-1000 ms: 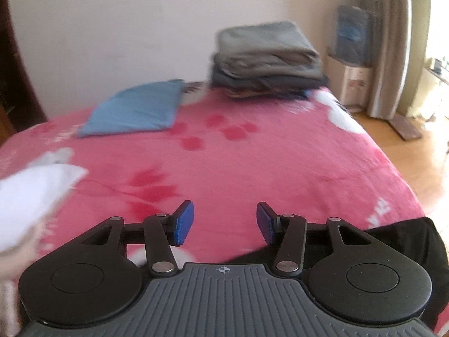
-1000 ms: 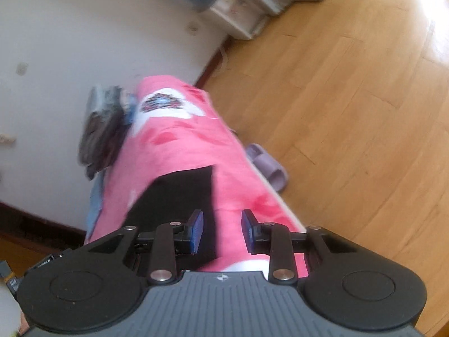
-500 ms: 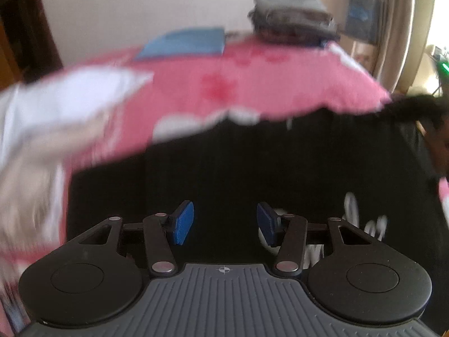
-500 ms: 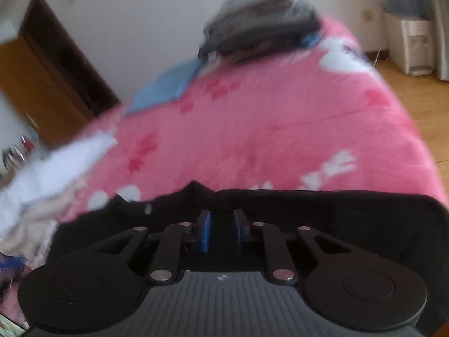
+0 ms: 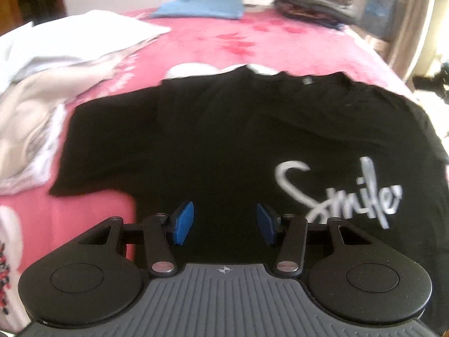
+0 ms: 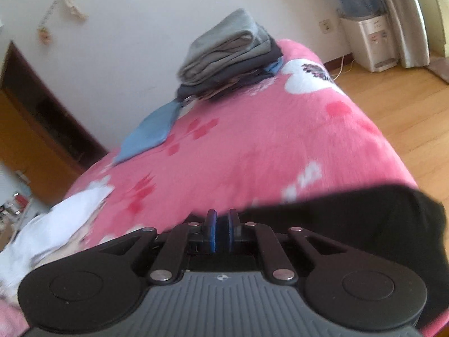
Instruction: Fold clothes
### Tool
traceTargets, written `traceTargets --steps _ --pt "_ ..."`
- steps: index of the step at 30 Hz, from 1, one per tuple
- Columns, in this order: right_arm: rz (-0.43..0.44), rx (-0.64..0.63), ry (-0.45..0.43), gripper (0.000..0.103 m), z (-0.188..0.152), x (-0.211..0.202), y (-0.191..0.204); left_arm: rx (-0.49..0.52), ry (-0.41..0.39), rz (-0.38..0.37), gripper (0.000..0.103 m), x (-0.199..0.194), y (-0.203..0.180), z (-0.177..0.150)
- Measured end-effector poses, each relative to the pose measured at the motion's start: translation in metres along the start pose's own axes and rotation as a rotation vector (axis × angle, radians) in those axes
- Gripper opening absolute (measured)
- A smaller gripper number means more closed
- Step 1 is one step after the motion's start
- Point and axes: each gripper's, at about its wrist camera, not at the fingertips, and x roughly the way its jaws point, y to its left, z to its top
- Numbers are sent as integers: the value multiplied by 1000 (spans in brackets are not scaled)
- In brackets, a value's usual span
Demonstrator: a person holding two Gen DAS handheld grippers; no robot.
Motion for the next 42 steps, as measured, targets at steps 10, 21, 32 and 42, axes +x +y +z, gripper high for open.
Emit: traceTargets --steps 10,21,32,42 --pt "-77 -7 8 30 -50 -90 10 54 -107 -124 67 -25 -34 -1" --pt "-81 6 31 43 -60 -90 18 55 -208 -133 101 -46 -41 2" --pt "-86 16 43 44 -64 -90 13 15 -194 -134 103 -42 -48 4" --pt "-100 49 37 44 -63 -89 0 67 -210 -155 103 -39 -65 2"
